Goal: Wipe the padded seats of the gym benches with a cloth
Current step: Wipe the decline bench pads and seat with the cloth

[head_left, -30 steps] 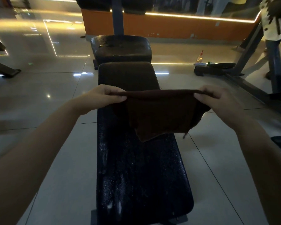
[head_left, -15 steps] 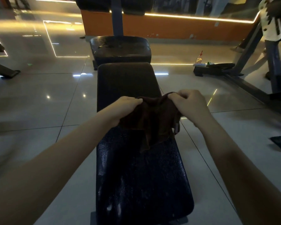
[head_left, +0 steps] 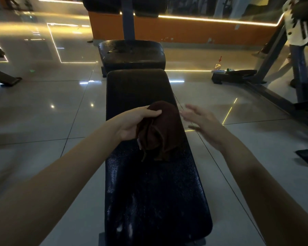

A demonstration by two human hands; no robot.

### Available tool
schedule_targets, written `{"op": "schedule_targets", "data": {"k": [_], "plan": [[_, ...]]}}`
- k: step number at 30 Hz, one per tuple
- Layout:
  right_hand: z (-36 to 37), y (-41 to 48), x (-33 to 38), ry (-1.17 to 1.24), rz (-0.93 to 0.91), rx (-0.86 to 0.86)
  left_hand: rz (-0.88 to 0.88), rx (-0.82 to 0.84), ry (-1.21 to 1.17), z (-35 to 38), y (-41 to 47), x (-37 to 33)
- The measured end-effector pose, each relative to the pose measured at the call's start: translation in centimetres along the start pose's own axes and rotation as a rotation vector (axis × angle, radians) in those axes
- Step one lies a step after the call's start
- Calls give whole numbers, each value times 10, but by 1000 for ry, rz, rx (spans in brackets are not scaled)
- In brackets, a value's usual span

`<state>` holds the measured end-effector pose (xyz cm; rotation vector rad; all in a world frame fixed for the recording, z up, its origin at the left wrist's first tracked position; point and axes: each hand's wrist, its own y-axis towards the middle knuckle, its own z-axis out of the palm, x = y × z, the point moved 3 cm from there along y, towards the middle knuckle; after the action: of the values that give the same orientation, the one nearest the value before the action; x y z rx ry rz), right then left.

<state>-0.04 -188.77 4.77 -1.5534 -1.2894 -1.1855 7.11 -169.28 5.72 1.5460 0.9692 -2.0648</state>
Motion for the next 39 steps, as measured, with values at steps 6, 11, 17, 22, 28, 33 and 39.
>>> {"op": "schedule_targets", "data": {"k": [6, 11, 17, 22, 28, 33, 39], "plan": [[33, -10, -29, 468, 170, 362, 73, 104, 30, -1, -4, -15], [18, -6, -24, 82, 177, 233, 151, 18, 353, -15, -7, -21], [14, 9, -27, -329, 51, -173, 490, -271, 793, -8, -3, -7], [36, 10, -26, 496, 258, -153, 859, -432, 1237, 26, -4, 20], [30, -1, -24, 1116, 246, -94, 838, -392, 1540, 32, 1, 54], [26, -1, -25, 1056, 163, 89, 705, -197, 1576, 33, -1, 62], [25, 21, -38, 754, 123, -311, 678, -419, 1200, -1, 15, 39]]}}
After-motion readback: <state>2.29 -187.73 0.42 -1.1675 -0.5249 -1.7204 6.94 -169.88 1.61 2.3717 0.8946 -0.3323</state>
